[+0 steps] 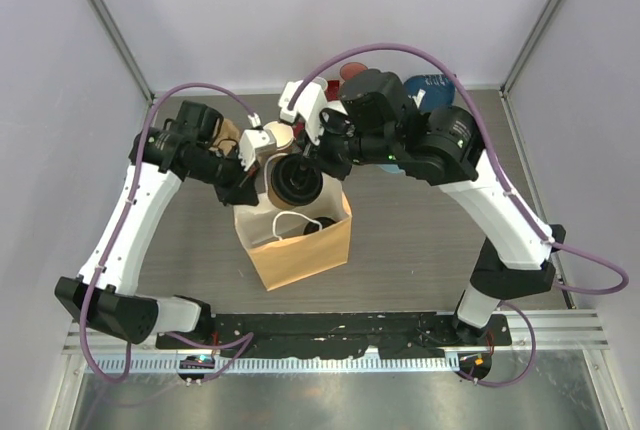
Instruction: Pack the takeout coffee
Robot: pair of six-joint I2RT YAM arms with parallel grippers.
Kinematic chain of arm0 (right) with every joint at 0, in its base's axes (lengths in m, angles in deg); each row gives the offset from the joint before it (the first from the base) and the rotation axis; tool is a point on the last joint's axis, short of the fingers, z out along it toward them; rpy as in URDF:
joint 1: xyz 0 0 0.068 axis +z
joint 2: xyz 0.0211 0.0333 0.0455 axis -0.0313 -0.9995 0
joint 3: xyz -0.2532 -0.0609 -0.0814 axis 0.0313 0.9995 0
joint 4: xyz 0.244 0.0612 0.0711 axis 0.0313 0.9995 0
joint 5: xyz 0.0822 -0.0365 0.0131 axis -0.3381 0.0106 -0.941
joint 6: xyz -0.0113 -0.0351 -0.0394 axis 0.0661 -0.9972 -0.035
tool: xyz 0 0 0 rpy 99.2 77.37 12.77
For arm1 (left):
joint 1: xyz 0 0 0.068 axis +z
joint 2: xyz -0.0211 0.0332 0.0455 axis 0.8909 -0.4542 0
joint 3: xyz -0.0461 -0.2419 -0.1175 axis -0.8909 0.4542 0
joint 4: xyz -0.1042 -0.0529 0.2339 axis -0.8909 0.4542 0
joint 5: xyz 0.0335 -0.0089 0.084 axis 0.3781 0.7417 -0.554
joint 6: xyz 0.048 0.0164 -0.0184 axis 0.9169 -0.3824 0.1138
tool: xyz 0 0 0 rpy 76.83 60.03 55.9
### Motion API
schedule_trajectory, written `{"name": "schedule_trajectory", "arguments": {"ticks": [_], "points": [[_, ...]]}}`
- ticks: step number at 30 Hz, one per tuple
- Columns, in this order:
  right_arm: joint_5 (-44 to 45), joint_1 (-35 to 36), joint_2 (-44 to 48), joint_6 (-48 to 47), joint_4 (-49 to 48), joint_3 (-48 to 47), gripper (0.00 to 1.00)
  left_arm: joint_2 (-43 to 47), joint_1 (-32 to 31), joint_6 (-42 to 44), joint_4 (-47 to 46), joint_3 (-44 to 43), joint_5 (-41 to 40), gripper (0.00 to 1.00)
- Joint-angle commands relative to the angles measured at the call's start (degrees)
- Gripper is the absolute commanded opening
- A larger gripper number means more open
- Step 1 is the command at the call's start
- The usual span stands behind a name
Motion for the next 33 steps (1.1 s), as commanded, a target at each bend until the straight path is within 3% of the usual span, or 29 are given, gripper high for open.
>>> {"name": "schedule_trajectory", "arguments": {"ticks": [1, 22, 33], "points": [[-1.3, 1.0, -1.1, 0.3, 2.2, -2.1, 0.01, -1.1, -1.3, -0.7, 8.2, -1.7, -0.8, 0.00], [-12.8, 1.4, -11.2, -5.5, 1.5, 1.3, 0.01, -0.9, -2.5, -1.7, 7.5, -2.1, 0.0, 0.00], [-14.4, 3.1, -11.3, -17.4, 2.0, 8.6, 0.01, -1.0, -2.5, -1.6, 7.1, -2.0, 0.9, 0.00]]}}
